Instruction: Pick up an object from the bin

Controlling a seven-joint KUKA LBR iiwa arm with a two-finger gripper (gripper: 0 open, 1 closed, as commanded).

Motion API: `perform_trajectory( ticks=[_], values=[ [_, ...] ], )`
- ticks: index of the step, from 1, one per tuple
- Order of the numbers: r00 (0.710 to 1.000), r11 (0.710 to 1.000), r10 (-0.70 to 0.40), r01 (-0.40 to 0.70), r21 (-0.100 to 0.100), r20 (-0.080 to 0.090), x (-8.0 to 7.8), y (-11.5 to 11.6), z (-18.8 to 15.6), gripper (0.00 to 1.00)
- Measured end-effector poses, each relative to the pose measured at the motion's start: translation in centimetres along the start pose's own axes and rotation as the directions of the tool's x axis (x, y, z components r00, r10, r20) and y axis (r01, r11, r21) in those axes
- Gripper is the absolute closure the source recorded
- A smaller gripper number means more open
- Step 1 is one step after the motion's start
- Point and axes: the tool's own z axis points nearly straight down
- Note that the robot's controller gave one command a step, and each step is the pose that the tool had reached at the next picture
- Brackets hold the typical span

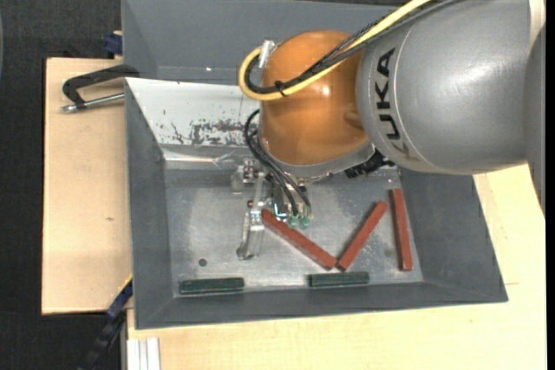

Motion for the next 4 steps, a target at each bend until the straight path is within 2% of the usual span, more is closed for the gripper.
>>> perform_trajectory(
  ticks=[1, 2, 3, 4],
  values=[
    [1.0, 1.0, 0.001, -0.001, -0.001, 0.005, -0.1, 0.0, -0.3, 0.0],
    [1.0, 1.0, -0.029, 0.029, -0.002, 0.011, -0.9, 0.3, 0.4, 0.0],
    [1.0, 1.0, 0.001, -0.001, -0.004, 0.014, -0.9, -2.8, 5.8, 0.0],
    [0.999, 0.999, 0.049, -0.049, -0.001, 0.006, 0.2, -4.4, 10.6, 0.0]
  ],
)
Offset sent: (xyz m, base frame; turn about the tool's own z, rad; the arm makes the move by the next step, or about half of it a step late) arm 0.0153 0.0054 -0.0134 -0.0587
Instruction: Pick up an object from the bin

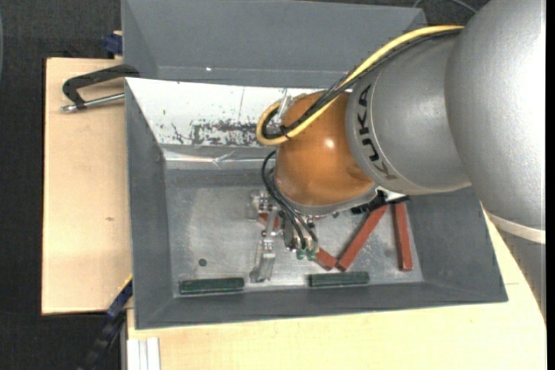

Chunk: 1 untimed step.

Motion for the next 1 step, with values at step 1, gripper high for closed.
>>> perform_trajectory(
  ticks=[1],
  values=[
    [0.998, 0.998, -0.07, 0.07, -0.001, -0.001, -0.71, -4.63, -0.45, 0.0]
  ],
)
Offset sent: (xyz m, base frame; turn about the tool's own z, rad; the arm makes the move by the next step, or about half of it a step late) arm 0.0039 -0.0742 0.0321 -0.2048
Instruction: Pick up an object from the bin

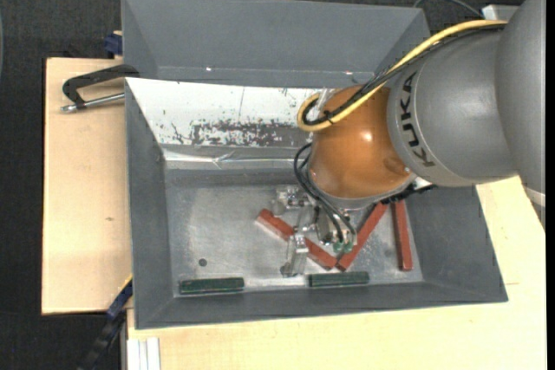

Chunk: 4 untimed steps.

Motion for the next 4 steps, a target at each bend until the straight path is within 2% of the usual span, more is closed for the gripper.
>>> perform_trajectory(
  ticks=[1, 2, 3, 4],
  values=[
    [0.992, 0.992, -0.125, 0.125, 0.002, 0.006, 0.0, -2.5, -2.3, 0.0],
    [0.998, 0.998, 0.067, -0.067, 0.0, 0.003, -3.3, -6.1, 2.7, 1.0],
    [0.998, 0.998, 0.067, -0.067, -0.001, 0.006, -3.4, -6.1, 2.7, 0.0],
    [0.998, 0.998, 0.067, -0.067, -0.001, 0.006, -3.4, -6.1, 2.7, 0.0]
  ],
)
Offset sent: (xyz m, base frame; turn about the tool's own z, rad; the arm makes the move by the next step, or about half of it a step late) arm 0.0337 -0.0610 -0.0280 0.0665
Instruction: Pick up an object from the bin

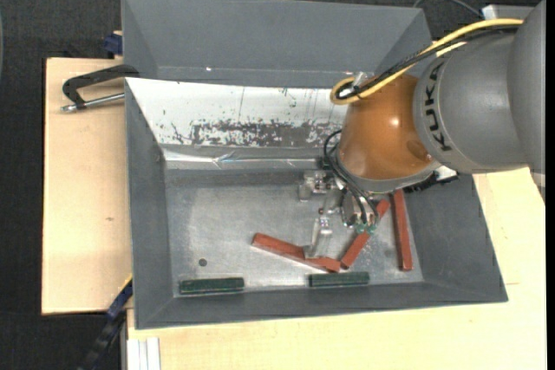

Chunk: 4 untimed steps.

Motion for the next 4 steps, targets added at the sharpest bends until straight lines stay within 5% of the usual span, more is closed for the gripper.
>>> perform_trajectory(
  ticks=[2, 3, 4],
  values=[
    [0.992, 0.992, -0.124, 0.124, 0.001, -0.004, 3.8, 3.6, -1.6, 0.0],
    [1.0, 1.0, -0.008, 0.008, 0.001, -0.004, 4.7, 1.9, 0.4, 1.0],
    [1.0, 1.0, -0.008, 0.008, 0.001, -0.004, 4.7, 1.9, 0.4, 1.0]
  ],
)
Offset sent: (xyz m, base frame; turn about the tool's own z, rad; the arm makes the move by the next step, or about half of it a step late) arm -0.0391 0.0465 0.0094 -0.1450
